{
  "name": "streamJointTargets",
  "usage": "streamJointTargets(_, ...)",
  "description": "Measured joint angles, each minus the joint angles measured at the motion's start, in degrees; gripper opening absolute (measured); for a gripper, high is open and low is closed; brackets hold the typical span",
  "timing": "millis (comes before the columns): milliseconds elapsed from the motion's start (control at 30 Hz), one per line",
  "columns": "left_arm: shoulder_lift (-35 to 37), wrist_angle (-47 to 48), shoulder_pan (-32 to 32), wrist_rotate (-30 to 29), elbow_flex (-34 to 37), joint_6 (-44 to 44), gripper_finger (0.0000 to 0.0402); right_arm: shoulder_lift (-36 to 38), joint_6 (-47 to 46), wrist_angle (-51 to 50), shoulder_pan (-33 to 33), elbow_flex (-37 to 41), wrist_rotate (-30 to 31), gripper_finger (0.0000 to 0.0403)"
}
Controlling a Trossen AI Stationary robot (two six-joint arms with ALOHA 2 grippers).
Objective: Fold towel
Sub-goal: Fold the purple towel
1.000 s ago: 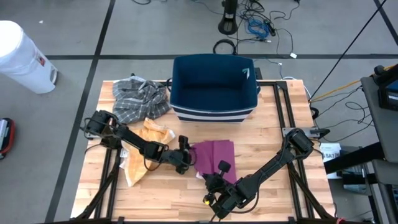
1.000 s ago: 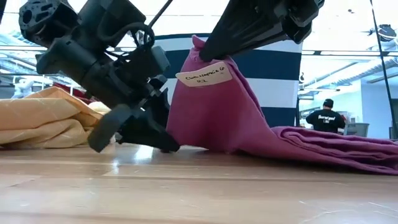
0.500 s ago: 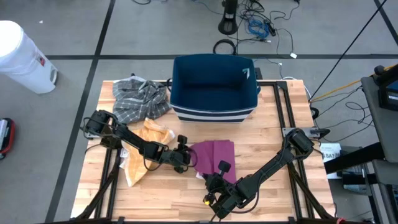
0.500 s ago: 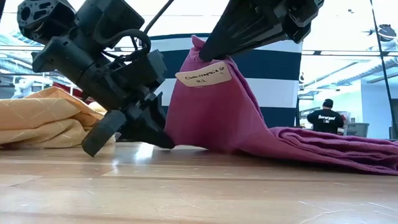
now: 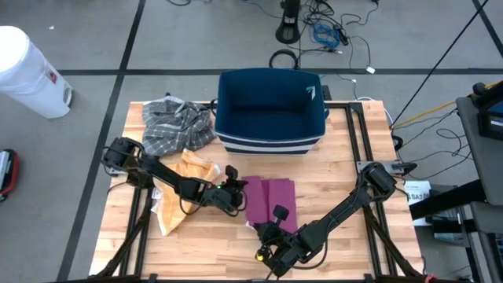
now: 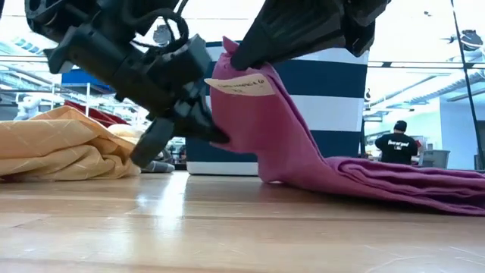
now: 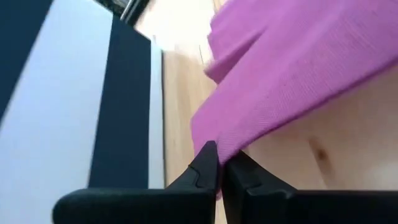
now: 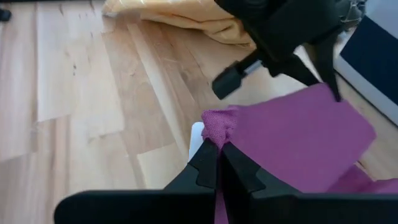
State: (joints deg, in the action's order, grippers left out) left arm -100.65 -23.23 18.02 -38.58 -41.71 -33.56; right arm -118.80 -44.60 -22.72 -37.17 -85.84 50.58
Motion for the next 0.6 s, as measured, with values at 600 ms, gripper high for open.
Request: streamJointTargets(600,-0.21,-1.66,-3.21,10.96,-6.92,-1.52,0.0003,0.00,-4.60,0.24,-3.65,0.00,5.29,0.0000)
